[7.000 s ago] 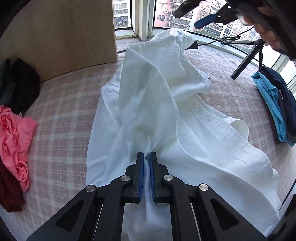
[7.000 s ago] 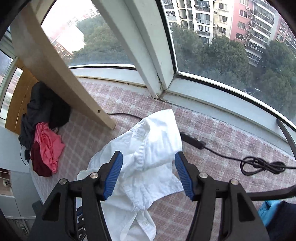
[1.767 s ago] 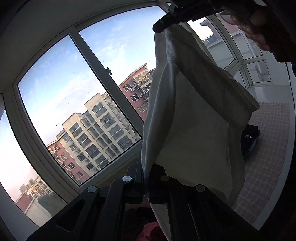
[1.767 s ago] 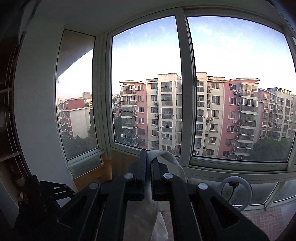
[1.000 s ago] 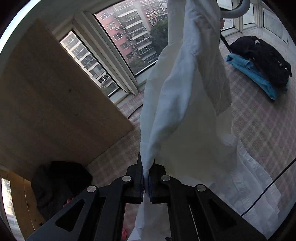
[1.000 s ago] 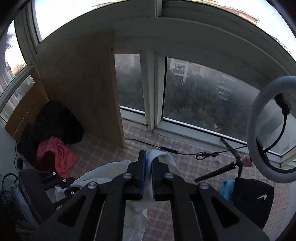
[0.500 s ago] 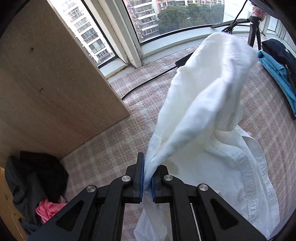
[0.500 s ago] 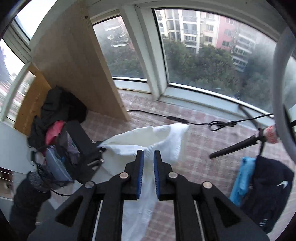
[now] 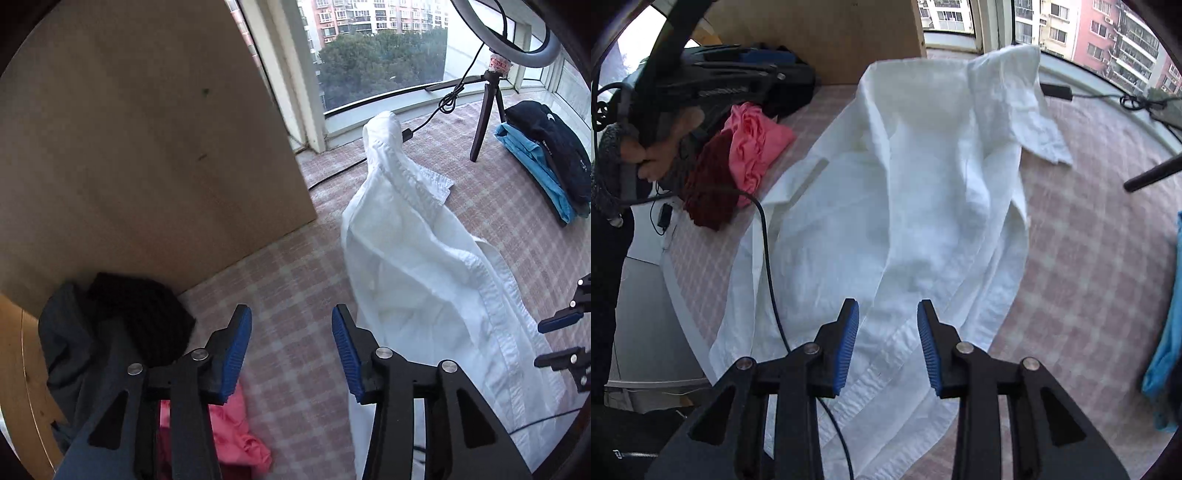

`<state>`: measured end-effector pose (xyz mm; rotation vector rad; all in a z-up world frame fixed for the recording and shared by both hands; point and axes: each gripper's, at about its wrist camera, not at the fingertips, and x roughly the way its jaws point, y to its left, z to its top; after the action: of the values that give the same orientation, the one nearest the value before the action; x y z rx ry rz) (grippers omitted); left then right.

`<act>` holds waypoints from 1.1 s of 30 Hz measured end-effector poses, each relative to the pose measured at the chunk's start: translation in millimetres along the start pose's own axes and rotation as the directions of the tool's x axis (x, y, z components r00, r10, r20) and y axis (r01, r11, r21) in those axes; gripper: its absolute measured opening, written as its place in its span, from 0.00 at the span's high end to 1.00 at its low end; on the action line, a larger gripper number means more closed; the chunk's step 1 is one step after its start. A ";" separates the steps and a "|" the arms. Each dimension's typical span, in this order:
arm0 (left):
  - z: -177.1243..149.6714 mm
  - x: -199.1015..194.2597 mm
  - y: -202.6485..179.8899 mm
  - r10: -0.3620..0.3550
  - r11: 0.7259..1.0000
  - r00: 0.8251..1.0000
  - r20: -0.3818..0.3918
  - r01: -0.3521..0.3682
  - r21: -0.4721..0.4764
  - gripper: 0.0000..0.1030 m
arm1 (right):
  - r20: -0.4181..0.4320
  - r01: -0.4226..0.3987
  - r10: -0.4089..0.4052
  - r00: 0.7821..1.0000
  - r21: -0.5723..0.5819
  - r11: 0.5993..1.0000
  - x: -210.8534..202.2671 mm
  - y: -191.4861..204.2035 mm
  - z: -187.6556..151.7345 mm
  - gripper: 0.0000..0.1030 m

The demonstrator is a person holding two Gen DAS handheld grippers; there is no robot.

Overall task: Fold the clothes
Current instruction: 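Lower the shirt onto the mat and open both grippers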

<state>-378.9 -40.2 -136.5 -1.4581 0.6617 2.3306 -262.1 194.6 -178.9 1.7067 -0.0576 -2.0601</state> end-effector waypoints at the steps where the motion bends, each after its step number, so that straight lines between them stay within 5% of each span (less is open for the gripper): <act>1: -21.2 -7.5 4.2 0.007 1.000 1.000 -0.009 -0.007 -0.006 0.58 | -0.001 -0.007 0.007 1.000 0.015 1.000 3.0 0.3 -10.8 0.68; 7: -171.0 -56.3 -17.5 0.005 1.000 0.998 -0.065 -0.004 0.008 0.58 | 0.035 0.046 -0.048 0.998 0.046 0.998 -12.4 4.6 -67.3 0.68; 12: -265.7 -89.9 -41.9 -0.049 0.996 0.994 -0.102 0.041 -0.080 0.58 | 0.169 0.011 -0.031 0.985 0.119 0.993 -79.5 5.4 -96.6 0.68; 15: -294.3 -95.0 -64.3 -0.124 0.981 0.987 -0.100 0.107 -0.159 0.57 | 0.249 0.019 -0.061 0.967 0.168 0.986 -120.2 3.0 -113.4 0.54; 18: -308.9 -89.7 -109.2 -0.169 0.983 0.979 -0.112 0.160 -0.088 0.56 | 0.308 0.032 -0.099 0.946 0.216 0.976 -144.8 1.2 -129.3 0.51; 21: -325.3 -83.1 -146.6 -0.241 0.970 0.959 -0.148 0.239 -0.037 0.54 | 0.294 0.013 -0.077 0.953 0.214 0.977 -137.9 7.5 -138.3 0.51; 27: -336.3 -68.9 -179.1 -0.140 0.982 0.978 -0.154 0.157 0.104 0.49 | 0.228 -0.032 -0.015 0.973 0.198 0.980 -96.4 18.3 -147.6 0.51; 28: -335.8 -68.5 -173.5 -0.143 0.984 0.978 -0.155 0.157 0.084 0.51 | 0.221 -0.040 -0.005 0.975 0.200 0.979 -87.3 18.8 -147.6 0.51; 30: -334.7 -67.7 -162.4 -0.150 0.986 0.976 -0.156 0.158 0.045 0.94 | 0.206 -0.057 0.013 0.978 0.205 0.977 -68.6 19.8 -147.5 0.51; 33: -333.1 -66.5 -145.7 -0.160 0.987 0.974 -0.157 0.160 -0.015 1.00 | 0.172 -0.060 0.024 0.985 0.212 0.975 -29.0 21.4 -142.2 0.51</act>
<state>-26.7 -96.8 -232.8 -1.6456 0.5592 2.1114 -118.1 222.5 -178.0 1.6321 -0.3822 -2.2299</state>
